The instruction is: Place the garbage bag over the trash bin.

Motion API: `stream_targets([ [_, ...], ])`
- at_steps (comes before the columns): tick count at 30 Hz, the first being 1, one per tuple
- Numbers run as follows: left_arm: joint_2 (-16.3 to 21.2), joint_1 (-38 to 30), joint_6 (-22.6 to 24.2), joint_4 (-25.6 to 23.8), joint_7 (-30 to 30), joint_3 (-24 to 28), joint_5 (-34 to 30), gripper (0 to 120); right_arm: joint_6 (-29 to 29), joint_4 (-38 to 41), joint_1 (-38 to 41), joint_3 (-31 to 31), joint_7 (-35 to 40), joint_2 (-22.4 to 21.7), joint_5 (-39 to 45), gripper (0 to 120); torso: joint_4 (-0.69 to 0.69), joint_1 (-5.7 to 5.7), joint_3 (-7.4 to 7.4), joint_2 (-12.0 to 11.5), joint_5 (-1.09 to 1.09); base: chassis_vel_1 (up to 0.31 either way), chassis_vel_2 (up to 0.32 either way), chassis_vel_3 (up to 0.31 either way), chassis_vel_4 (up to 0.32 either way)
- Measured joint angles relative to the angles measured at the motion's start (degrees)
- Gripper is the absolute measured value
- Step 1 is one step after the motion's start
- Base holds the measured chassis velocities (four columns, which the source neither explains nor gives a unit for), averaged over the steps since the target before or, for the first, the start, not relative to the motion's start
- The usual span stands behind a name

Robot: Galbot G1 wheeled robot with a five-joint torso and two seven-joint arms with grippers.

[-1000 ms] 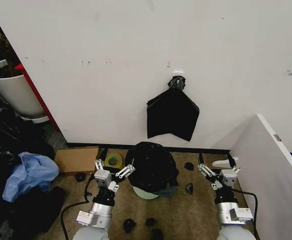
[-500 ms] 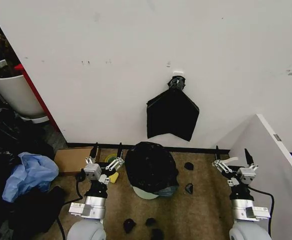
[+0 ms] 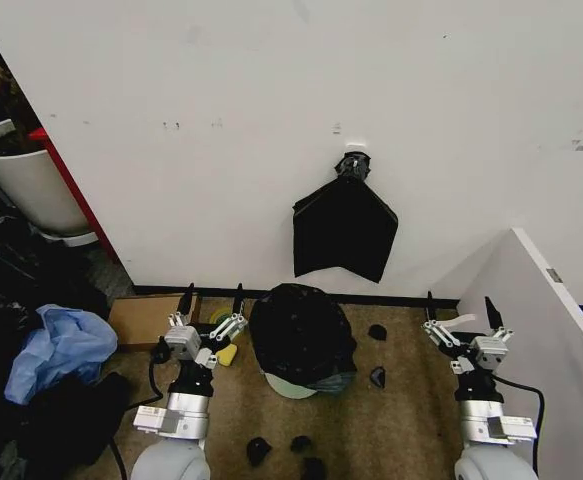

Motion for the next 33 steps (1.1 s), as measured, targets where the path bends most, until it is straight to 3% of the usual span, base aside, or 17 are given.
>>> stream_targets([
  [4, -0.02, -0.59, 0.81, 0.45, -0.01, 0.17, -0.13, 100, 0.33, 0.30, -0.36, -0.04, -0.03, -0.09, -0.27, 100, -0.01, 0.00, 0.00, 0.00, 0.00, 0.000, 0.000, 0.000, 0.000],
  [12, 3.95, -5.49, 19.64, 3.67, 1.62, 2.19, -10.55, 100, 3.37, -1.62, -0.05, -2.03, 0.07, 1.99, -4.13, 100, -0.03, 0.00, 0.00, 0.00, -0.01, 0.000, 0.000, 0.000, 0.000],
  [16, 5.34, -8.42, 25.05, 7.57, 1.24, 3.25, -13.74, 100, 3.51, -2.23, 1.16, -3.24, -0.09, 2.24, -5.34, 100, -0.02, 0.00, 0.00, 0.00, -0.01, 0.000, 0.000, 0.000, 0.000],
  [27, 3.42, -15.27, 23.81, 19.41, 3.63, 5.22, -12.40, 94, 3.52, -3.48, 2.27, -3.79, -0.53, 1.63, -5.07, 100, -0.02, 0.01, 0.00, 0.00, 0.00, 0.000, 0.000, 0.000, 0.000],
  [33, 1.75, -18.56, 23.55, 23.49, 3.57, 5.40, -12.91, 71, 4.30, -3.21, 1.62, -3.46, -0.56, 1.40, -4.77, 100, -0.02, 0.01, 0.00, 0.00, 0.00, 0.000, 0.000, 0.000, 0.000],
])
